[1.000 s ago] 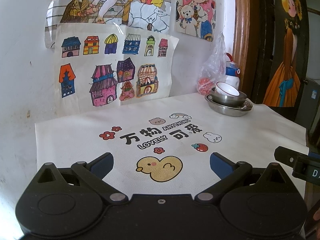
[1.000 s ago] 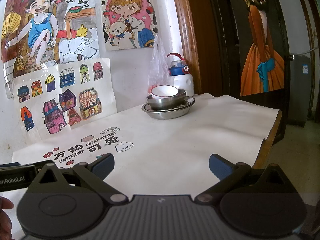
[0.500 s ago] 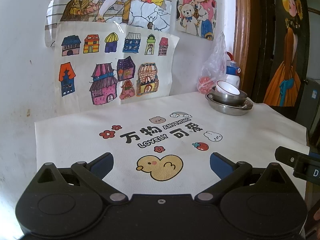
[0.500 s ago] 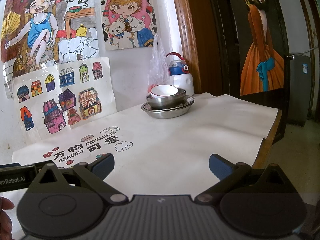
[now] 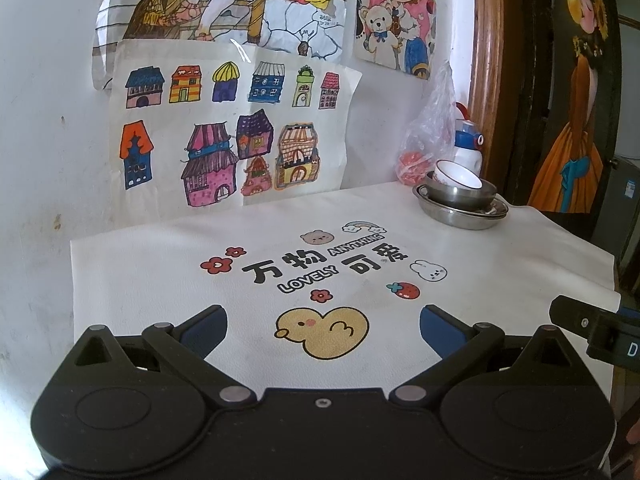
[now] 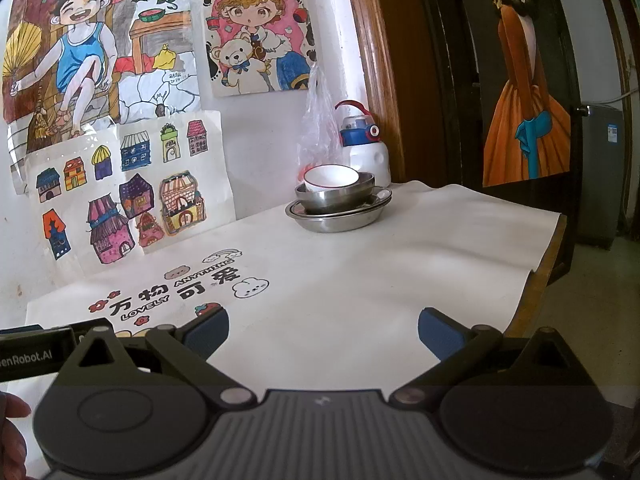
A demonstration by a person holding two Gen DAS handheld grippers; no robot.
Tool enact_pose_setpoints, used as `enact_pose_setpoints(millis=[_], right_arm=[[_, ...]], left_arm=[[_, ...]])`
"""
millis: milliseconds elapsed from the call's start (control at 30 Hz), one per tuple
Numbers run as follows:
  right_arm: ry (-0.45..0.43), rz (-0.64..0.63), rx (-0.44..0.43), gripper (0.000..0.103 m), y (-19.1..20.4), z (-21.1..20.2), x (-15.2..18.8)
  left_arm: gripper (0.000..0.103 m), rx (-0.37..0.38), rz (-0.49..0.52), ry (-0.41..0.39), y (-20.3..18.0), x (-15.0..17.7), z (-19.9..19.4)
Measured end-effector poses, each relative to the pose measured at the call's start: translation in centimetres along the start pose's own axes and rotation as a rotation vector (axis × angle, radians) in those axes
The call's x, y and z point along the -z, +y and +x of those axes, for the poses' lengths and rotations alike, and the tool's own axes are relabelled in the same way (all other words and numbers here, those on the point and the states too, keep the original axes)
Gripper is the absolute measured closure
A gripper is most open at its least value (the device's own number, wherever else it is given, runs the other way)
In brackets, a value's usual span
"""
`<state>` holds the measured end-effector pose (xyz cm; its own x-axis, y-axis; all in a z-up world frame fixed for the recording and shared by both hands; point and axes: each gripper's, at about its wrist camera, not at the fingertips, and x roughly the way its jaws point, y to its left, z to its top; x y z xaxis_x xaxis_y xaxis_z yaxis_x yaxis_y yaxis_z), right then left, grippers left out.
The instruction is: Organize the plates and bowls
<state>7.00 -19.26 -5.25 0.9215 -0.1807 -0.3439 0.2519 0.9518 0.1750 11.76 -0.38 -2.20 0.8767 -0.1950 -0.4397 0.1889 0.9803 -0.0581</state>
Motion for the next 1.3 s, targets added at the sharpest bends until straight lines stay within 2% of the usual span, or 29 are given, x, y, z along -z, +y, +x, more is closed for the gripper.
enact_pose_setpoints(millis=[1300], right_arm=[[0.006,-0.004,-0.003,0.000,0.13,0.08,0.32]], left_arm=[[0.001,0.018,-0.018,0.021,-0.11,-0.23,-0.11]])
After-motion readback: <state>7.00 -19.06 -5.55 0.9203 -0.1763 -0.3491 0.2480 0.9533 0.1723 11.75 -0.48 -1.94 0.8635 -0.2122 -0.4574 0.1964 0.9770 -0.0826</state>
